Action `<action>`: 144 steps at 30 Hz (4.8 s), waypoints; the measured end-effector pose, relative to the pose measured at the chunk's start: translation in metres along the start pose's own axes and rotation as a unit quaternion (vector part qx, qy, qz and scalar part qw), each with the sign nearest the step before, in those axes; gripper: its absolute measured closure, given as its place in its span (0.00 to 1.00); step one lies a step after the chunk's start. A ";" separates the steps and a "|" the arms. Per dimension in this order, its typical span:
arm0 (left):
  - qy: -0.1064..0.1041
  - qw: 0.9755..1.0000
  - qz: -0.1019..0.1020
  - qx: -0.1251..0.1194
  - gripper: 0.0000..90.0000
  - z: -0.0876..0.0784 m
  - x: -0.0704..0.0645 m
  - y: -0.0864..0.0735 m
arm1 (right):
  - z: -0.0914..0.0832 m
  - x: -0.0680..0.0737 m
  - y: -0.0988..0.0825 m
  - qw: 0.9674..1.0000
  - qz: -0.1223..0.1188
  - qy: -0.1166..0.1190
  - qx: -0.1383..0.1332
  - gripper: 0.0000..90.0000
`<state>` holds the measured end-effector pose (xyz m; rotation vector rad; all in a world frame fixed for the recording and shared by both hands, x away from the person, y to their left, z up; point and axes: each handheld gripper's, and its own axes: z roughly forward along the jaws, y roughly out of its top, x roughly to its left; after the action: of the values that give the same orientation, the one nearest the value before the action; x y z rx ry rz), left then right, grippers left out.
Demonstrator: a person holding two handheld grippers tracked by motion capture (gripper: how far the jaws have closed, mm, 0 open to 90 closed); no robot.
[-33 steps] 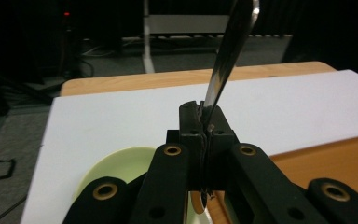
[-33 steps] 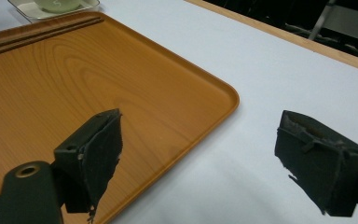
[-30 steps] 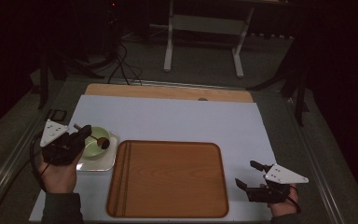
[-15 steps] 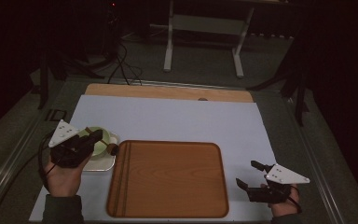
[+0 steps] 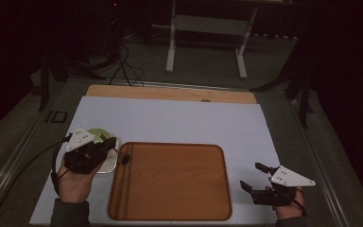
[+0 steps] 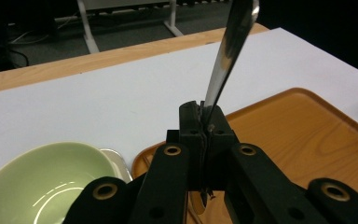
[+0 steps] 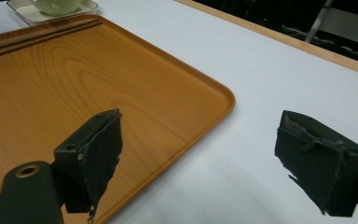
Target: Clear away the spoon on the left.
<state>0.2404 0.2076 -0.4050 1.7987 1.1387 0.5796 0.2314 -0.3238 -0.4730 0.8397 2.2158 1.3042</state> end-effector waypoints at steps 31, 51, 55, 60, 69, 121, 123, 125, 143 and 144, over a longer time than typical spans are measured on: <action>-0.053 0.995 -0.011 0.081 0.99 0.027 -0.025 -0.020 | -0.002 -0.002 -0.001 1.000 0.003 -0.001 -0.002 0.16; -0.095 0.986 -0.069 0.121 0.91 0.074 -0.010 -0.047 | 0.001 -0.001 0.000 1.000 0.001 0.001 0.003 0.16; -0.099 0.984 -0.071 0.130 0.89 0.080 -0.011 -0.049 | 0.001 -0.001 0.000 1.000 0.001 0.002 0.003 0.16; -0.108 0.982 -0.070 0.141 0.88 0.088 -0.012 -0.051 | 0.002 -0.001 -0.001 1.000 0.000 0.003 0.005 0.16; -0.111 0.978 -0.069 0.165 0.87 0.102 -0.016 -0.059 | 0.002 -0.001 -0.001 1.000 0.000 0.004 0.005 0.16; -0.023 0.983 -0.034 0.180 0.60 0.100 -0.015 -0.057 | 0.000 -0.001 0.000 1.000 0.000 0.003 0.001 0.16; -0.022 0.983 -0.036 0.176 0.60 0.099 -0.015 -0.057 | 0.000 -0.001 0.000 1.000 0.000 0.003 0.001 0.16; -0.020 0.985 -0.037 0.170 0.60 0.096 -0.014 -0.056 | 0.000 -0.001 0.000 1.000 0.000 0.003 0.001 0.16; 0.007 0.994 -0.040 0.099 0.59 0.062 -0.008 -0.036 | -0.001 -0.002 -0.001 1.000 0.000 0.002 0.004 0.16; 0.011 0.995 -0.038 0.092 0.59 0.059 -0.007 -0.034 | -0.001 -0.002 -0.001 1.000 0.000 0.002 0.003 0.16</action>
<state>0.2657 0.1812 -0.4624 1.8977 1.3063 0.4640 0.2318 -0.3261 -0.4734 0.8402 2.2243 1.3001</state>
